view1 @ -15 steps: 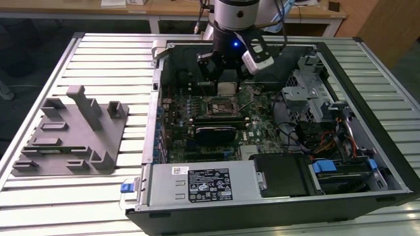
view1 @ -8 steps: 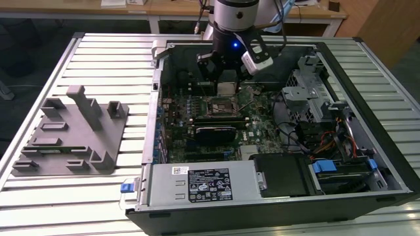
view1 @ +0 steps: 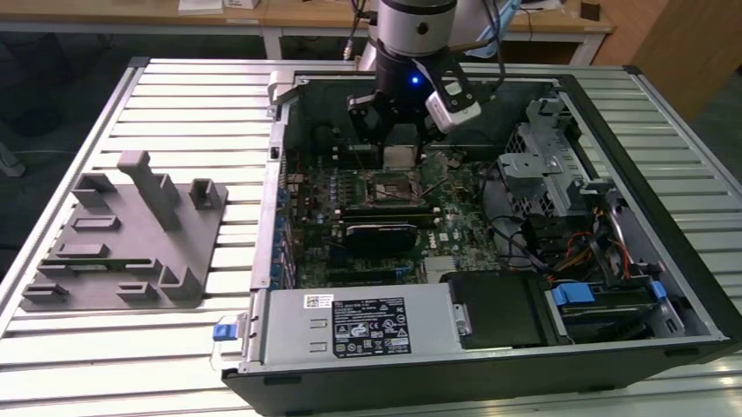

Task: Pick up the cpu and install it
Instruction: 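Pick up the cpu and move it towards the insertion slot, then place the cpu into insertion slot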

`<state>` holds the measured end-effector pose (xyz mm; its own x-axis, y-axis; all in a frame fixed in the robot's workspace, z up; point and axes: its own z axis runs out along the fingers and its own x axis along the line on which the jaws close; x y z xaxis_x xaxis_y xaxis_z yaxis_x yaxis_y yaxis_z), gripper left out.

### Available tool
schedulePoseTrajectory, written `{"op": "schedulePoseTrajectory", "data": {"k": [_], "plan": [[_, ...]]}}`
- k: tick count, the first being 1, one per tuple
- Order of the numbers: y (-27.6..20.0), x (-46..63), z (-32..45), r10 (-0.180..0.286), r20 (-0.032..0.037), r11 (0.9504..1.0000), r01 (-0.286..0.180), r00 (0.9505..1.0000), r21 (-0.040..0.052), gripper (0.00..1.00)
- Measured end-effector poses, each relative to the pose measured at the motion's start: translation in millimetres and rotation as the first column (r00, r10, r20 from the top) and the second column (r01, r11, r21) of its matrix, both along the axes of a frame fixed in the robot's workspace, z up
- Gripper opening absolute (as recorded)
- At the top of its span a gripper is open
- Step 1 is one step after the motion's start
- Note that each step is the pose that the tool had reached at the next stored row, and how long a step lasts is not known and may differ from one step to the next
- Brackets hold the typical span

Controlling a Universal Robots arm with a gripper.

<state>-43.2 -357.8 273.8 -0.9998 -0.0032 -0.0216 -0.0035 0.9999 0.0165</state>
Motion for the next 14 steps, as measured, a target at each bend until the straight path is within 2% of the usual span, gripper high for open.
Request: {"op": "schedulePoseTrajectory", "data": {"k": [14], "plan": [[2.9,-0.7,-3.2,0.0,0.0,1.0,0.0,1.0,0.005,0.55]]}}
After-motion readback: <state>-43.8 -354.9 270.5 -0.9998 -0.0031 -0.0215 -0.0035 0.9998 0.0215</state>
